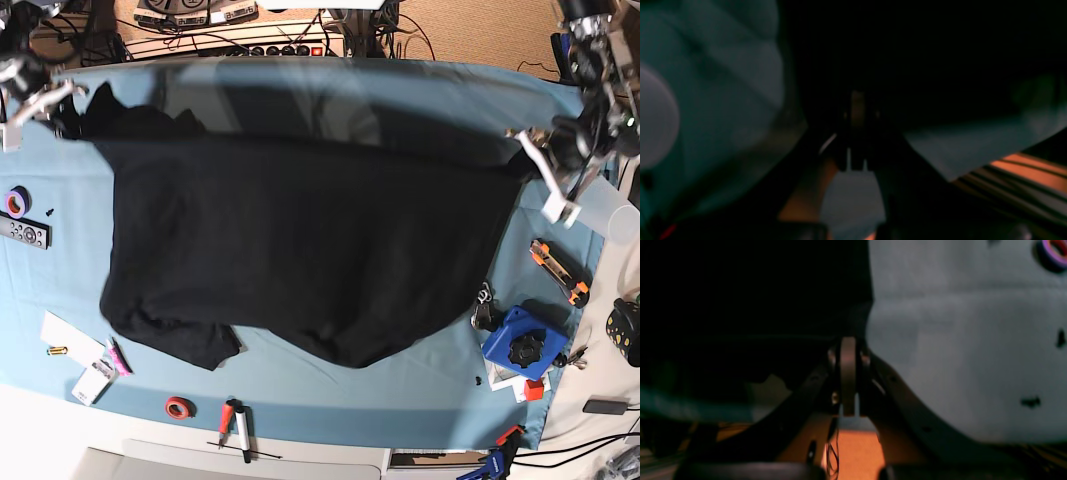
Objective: Layout the t-shirt on the table in an organized manner, then fold the t-shirt properly
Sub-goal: 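Lay the shirt flat and release it from both grippers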
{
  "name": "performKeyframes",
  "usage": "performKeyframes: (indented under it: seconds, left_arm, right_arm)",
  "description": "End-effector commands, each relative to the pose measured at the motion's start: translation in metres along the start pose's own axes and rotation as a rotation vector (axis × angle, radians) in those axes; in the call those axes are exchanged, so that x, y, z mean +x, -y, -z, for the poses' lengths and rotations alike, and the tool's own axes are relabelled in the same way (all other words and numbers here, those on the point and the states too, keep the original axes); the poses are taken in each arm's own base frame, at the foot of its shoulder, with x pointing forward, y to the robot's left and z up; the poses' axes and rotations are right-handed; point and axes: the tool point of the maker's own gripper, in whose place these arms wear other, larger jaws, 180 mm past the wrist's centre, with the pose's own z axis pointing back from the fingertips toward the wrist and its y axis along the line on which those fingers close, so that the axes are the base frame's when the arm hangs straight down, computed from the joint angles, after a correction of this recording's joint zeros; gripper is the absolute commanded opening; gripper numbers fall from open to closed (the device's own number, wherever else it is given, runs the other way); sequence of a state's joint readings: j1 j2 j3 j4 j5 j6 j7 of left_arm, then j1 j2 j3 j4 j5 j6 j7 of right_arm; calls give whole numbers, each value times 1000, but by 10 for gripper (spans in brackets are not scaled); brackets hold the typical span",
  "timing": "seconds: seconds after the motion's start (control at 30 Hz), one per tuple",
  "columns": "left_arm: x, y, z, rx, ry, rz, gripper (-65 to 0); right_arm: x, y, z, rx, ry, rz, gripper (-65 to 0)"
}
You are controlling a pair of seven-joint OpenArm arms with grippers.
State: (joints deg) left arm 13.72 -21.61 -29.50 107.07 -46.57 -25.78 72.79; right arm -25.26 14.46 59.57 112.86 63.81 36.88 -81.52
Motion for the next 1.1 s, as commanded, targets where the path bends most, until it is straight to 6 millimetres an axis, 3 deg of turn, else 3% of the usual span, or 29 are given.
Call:
performKeyframes:
  seconds: [0.0, 0.23, 0.57, 0.93, 1.03, 1.07]
  left_arm:
    - [2, -10, -10, 37, 12, 4, -650]
    - [-46, -5, -16, 11, -76, -37, -650]
    - [-88, 1, -23, -1, -172, -75, -650]
    - [-97, 7, -24, -32, -206, -48, -650]
    - [-95, 16, -24, -81, -196, -64, -555]
    - [-94, 18, -24, -90, -189, -69, -519]
  right_arm:
    - [8, 6, -9, -28, 21, -24, -650]
    - [-22, 11, -20, -44, -83, -16, -650]
    - [-38, 26, -24, -130, -161, -36, -650]
    - [-39, 24, -25, -115, -162, -48, -650]
    - [-41, 23, -26, -105, -173, -81, -650]
    - [-44, 23, -27, -104, -184, -88, -622]
